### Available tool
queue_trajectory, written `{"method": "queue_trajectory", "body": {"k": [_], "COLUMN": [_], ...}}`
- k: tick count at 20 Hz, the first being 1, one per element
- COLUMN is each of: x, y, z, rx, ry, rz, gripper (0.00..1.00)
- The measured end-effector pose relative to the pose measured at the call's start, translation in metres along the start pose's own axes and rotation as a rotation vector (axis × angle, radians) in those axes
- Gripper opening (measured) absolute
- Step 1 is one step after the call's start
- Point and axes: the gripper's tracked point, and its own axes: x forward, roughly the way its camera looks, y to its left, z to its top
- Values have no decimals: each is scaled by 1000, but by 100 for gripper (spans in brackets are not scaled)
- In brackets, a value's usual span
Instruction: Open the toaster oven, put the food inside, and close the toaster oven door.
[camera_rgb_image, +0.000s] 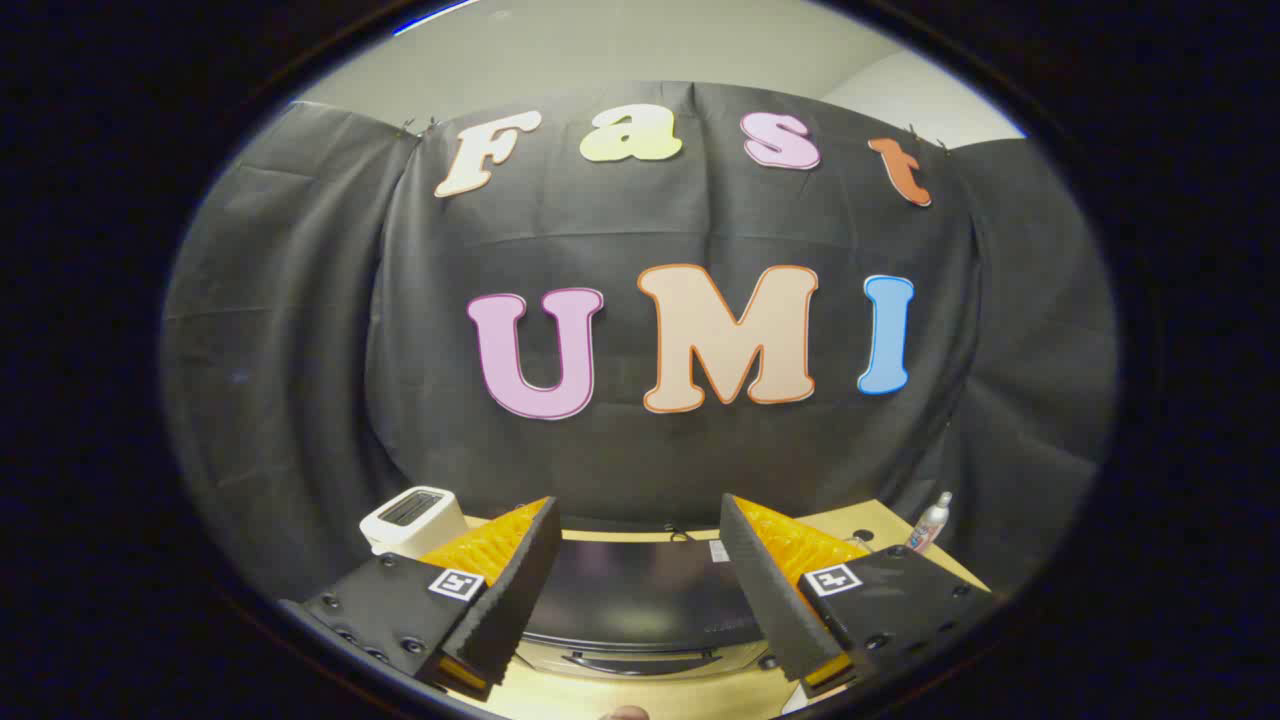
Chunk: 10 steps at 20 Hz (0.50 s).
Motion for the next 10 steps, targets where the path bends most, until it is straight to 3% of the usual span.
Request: {"method": "queue_trajectory", "body": {"k": [10], "x": [22], "y": [-10], "z": [-116], "rx": [33], "ry": [171], "rz": [-32], "gripper": [100]}}
